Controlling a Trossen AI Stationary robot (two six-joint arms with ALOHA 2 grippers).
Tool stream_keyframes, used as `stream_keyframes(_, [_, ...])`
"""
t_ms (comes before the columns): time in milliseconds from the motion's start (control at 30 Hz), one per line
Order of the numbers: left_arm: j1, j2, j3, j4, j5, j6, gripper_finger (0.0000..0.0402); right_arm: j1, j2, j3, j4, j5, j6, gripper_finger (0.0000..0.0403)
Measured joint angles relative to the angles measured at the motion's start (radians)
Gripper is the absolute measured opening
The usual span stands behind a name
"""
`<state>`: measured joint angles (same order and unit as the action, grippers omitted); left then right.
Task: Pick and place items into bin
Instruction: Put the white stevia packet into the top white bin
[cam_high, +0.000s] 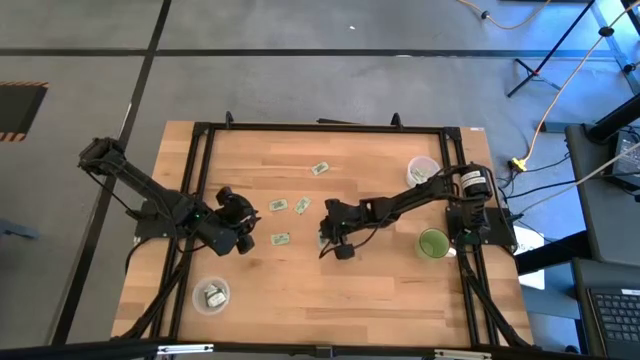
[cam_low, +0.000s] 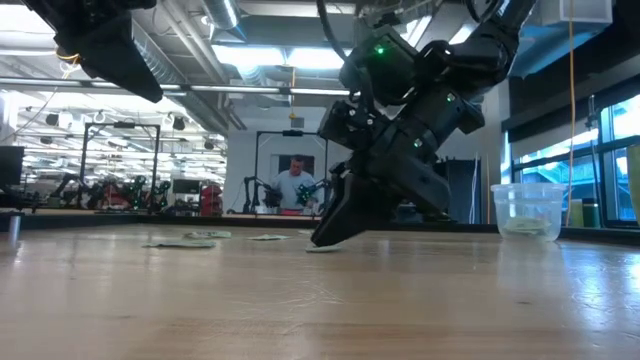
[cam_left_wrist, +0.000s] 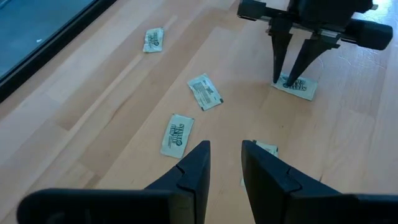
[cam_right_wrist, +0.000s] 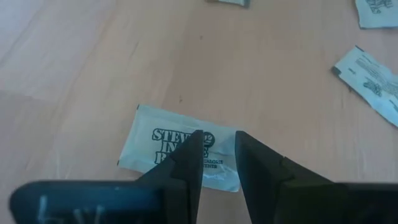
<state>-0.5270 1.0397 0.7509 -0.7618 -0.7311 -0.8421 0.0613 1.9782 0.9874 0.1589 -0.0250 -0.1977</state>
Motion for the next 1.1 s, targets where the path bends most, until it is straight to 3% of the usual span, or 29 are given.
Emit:
stream_keyframes(467, [0.0,0.0,0.0,0.0,0.0,0.0,0.0086,-0.011,0.011,-0.001,0.004,0.004,0.0,0.0006])
stream_keyframes(800, [0.0,0.0,0.0,0.0,0.0,0.007,0.0086,-0.011,-0.019,-0.006,-0.02,0.005,0.008,0.0003])
stream_keyframes(1100, [0.0,0.004,0.0,0.011,-0.008,0.149,0.0086,-0.011,-0.107,-0.007,-0.042,0.002,0.031,0.0001])
